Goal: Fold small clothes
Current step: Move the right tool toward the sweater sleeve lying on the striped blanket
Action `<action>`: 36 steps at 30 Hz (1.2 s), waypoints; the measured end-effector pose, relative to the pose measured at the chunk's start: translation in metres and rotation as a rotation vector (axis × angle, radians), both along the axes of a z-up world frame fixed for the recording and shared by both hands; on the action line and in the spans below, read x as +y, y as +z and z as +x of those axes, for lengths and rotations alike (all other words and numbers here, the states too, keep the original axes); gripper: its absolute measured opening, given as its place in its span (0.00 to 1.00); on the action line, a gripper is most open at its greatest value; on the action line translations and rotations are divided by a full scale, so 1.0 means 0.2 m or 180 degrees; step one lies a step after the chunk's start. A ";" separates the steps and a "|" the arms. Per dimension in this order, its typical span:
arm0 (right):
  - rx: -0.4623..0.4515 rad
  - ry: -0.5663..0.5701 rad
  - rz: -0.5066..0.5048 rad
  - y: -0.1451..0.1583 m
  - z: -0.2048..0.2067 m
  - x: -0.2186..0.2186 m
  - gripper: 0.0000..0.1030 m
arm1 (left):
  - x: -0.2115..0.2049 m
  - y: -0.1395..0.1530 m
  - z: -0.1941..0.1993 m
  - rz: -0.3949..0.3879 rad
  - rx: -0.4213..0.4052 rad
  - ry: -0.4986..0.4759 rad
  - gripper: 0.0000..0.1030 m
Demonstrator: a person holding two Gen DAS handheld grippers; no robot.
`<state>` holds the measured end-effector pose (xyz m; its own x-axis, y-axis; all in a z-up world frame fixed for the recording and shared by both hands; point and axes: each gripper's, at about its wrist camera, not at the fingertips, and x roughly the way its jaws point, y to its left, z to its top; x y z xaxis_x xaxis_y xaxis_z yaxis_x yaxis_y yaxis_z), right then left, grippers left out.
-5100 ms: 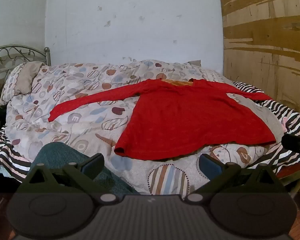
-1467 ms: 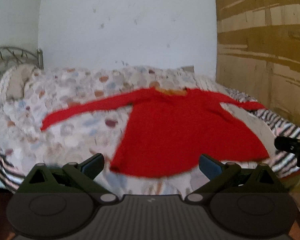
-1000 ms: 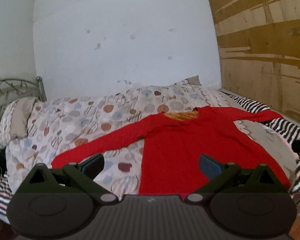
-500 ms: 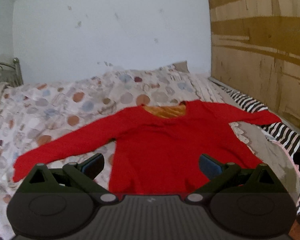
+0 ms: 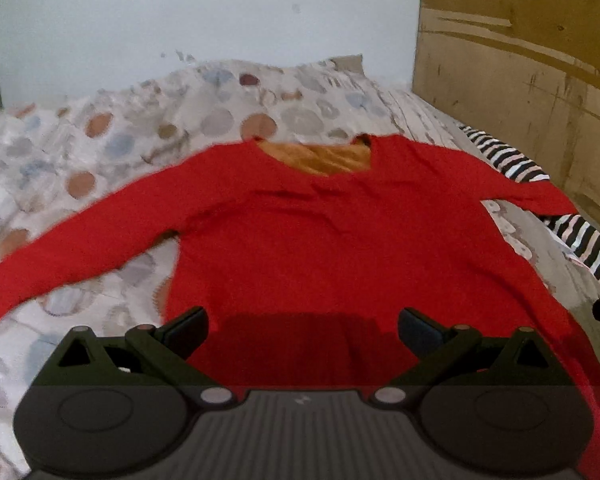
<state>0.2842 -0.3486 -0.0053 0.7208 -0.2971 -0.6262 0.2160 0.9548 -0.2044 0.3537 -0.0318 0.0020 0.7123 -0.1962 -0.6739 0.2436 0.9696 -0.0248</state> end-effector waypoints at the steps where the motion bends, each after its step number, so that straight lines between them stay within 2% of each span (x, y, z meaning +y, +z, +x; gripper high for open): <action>1: 0.0051 -0.0018 -0.0032 -0.02 0.02 -0.01 1.00 | 0.00 -0.02 0.02 -0.0034 0.0031 0.0000 1.00; 6: 0.0202 -0.0034 -0.0265 -0.08 0.09 -0.03 1.00 | 0.01 -0.11 0.09 -0.0081 0.0121 0.0076 1.00; 10: 0.0212 -0.0044 -0.0308 -0.11 0.14 -0.04 1.00 | 0.01 -0.15 0.08 -0.0072 0.0100 0.0061 1.00; 13: 0.0209 -0.0052 -0.0255 -0.15 0.17 -0.06 1.00 | 0.00 -0.18 0.08 0.0038 0.0138 0.0121 1.00; 16: 0.0058 -0.0030 -0.0031 -0.20 0.17 -0.10 1.00 | -0.01 -0.21 0.09 0.0149 0.0203 0.0198 1.00; 19: -0.0196 -0.0131 0.0196 -0.21 0.16 -0.16 1.00 | 0.00 -0.21 0.08 0.0144 0.0193 0.0207 1.00; 21: -0.0347 -0.0397 0.0060 -0.24 0.16 -0.18 1.00 | 0.01 -0.21 0.07 0.0129 0.0190 0.0213 1.00; 24: -0.0524 -0.0600 -0.0122 -0.26 0.17 -0.20 1.00 | 0.02 -0.21 0.06 0.0095 0.0205 0.0208 1.00; 27: -0.0665 -0.0690 -0.0007 -0.24 0.20 -0.28 1.00 | 0.04 -0.21 0.06 0.0068 0.0228 0.0206 1.00; 32: -0.0641 -0.0744 0.0109 -0.27 0.33 -0.42 1.00 | 0.05 -0.23 0.07 0.0024 0.0332 0.0225 1.00; 36: -0.0606 -0.0636 0.0319 -0.30 0.44 -0.53 1.00 | 0.03 -0.26 0.06 0.0102 0.0334 0.0210 1.00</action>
<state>0.3731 -0.4555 -0.0662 0.7617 -0.3886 -0.5185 0.4272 0.9028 -0.0491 0.3656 -0.0252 -0.0494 0.6482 -0.1283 -0.7506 0.1769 0.9841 -0.0154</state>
